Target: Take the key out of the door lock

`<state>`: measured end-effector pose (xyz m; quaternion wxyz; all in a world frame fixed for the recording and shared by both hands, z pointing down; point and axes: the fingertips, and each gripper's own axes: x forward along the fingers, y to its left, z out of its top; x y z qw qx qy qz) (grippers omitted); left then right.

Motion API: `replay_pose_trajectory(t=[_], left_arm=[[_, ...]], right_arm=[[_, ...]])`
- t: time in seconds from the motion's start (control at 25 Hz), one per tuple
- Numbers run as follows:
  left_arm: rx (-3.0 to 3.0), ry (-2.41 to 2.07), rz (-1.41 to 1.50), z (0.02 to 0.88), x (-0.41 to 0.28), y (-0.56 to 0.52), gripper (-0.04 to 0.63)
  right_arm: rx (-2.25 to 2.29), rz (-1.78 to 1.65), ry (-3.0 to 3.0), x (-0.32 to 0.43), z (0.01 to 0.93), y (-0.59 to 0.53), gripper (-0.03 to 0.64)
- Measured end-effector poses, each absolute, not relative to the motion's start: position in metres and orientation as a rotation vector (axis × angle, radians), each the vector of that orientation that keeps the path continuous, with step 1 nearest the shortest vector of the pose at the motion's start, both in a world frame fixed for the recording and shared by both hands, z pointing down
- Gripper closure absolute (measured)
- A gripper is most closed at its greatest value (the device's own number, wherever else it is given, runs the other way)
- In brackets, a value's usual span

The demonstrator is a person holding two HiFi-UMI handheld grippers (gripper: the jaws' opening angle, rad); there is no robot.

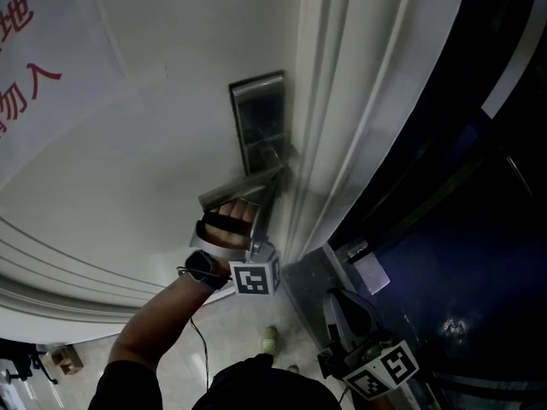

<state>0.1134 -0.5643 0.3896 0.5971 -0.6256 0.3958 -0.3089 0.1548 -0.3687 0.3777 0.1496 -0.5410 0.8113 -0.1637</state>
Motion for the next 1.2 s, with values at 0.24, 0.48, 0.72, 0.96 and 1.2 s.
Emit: replay_pose_trajectory(t=[0.24,0.48,0.72,0.96,1.2], left_arm=[[-1.447,0.923,-0.697,0.383,0.115,-0.560,0.583],[-1.418,0.876,-0.724,0.388,0.115,-0.560,0.584],[-1.382,0.815,-0.724,0.387,0.116,-0.558,0.584],[-1.389,0.775,-0.757,0.387,0.115,-0.557,0.584],[-1.375,0.822,-0.751,0.384,0.116,-0.558,0.584]], right_arm=[[-1.552,-0.481,2.322,0.158,0.379,-0.367,0.601],[-1.547,-0.484,2.317,0.161,0.380,-0.365,0.601],[-1.539,-0.489,2.312,0.163,0.381,-0.363,0.601],[-1.535,-0.488,2.302,0.167,0.381,-0.362,0.601],[-1.529,-0.485,2.302,0.167,0.382,-0.362,0.601]])
